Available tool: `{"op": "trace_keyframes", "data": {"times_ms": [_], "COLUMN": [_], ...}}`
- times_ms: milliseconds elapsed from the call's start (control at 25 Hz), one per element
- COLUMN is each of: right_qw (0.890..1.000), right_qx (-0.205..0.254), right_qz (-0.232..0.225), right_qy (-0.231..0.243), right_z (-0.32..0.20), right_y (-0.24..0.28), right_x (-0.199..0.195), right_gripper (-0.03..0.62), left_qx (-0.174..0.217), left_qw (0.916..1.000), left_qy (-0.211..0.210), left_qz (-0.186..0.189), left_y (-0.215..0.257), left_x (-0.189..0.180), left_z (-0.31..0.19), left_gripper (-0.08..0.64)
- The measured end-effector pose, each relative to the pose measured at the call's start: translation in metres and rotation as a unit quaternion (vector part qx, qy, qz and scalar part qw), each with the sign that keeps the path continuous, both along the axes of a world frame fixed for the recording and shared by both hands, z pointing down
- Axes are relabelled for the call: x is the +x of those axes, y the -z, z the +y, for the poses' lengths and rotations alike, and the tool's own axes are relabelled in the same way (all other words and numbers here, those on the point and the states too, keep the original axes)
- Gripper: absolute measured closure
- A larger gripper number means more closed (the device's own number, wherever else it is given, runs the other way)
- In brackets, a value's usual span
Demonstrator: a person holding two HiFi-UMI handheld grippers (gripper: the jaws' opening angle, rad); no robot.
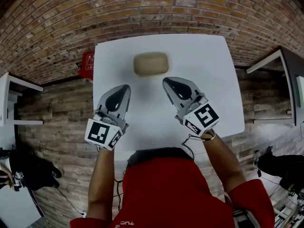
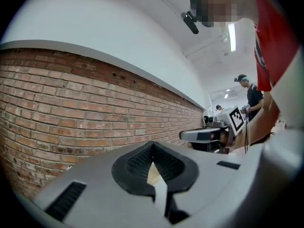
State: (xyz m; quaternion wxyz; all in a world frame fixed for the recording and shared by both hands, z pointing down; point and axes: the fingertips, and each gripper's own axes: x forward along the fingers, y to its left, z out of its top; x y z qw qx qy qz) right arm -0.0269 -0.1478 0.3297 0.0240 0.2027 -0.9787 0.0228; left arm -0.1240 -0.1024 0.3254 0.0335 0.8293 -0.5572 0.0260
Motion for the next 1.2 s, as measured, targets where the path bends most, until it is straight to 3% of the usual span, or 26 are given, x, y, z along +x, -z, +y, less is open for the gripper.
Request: {"op": "trace_keyframes", "data": {"times_ms": [360, 640, 680, 760, 800, 880, 1040, 1200], "right_qw": [0.999, 0.997, 0.996, 0.994, 0.993, 0.988, 0.974, 0.948], "right_qx": [0.004, 0.007, 0.008, 0.012, 0.014, 0.015, 0.014, 0.047], "right_qz": [0.043, 0.080, 0.086, 0.102, 0.113, 0.141, 0.197, 0.276], "right_qy": [-0.027, 0.002, 0.012, 0.033, 0.044, 0.066, 0.111, 0.153], "right_z": [-0.053, -0.079, -0.082, -0.086, -0.087, -0.087, -0.089, -0.091], "right_y": [-0.024, -0.040, -0.042, -0.047, -0.051, -0.061, -0.086, -0.117], "right_x": [-0.020, -0.028, -0.030, -0.033, -0.035, -0.037, -0.039, -0.034], "right_gripper": [0.560, 0.558, 0.558, 0.557, 0.545, 0.429, 0.343, 0.304], "left_qx": [-0.019, -0.036, -0.038, -0.044, -0.047, -0.056, -0.086, -0.129], "left_qw": [0.9981, 0.9961, 0.9955, 0.9935, 0.9922, 0.9895, 0.9808, 0.9650], "left_qy": [-0.055, -0.076, -0.082, -0.100, -0.109, -0.125, -0.162, -0.200], "left_qz": [-0.018, -0.029, -0.029, -0.034, -0.038, -0.046, -0.068, -0.110], "left_y": [-0.034, -0.057, -0.059, -0.066, -0.070, -0.079, -0.101, -0.133], "left_x": [-0.023, -0.028, -0.027, -0.024, -0.023, -0.020, -0.014, -0.007], "left_z": [-0.063, -0.099, -0.102, -0.108, -0.110, -0.115, -0.125, -0.132], "left_gripper": [0.546, 0.543, 0.526, 0.339, 0.312, 0.245, 0.133, 0.055]}}
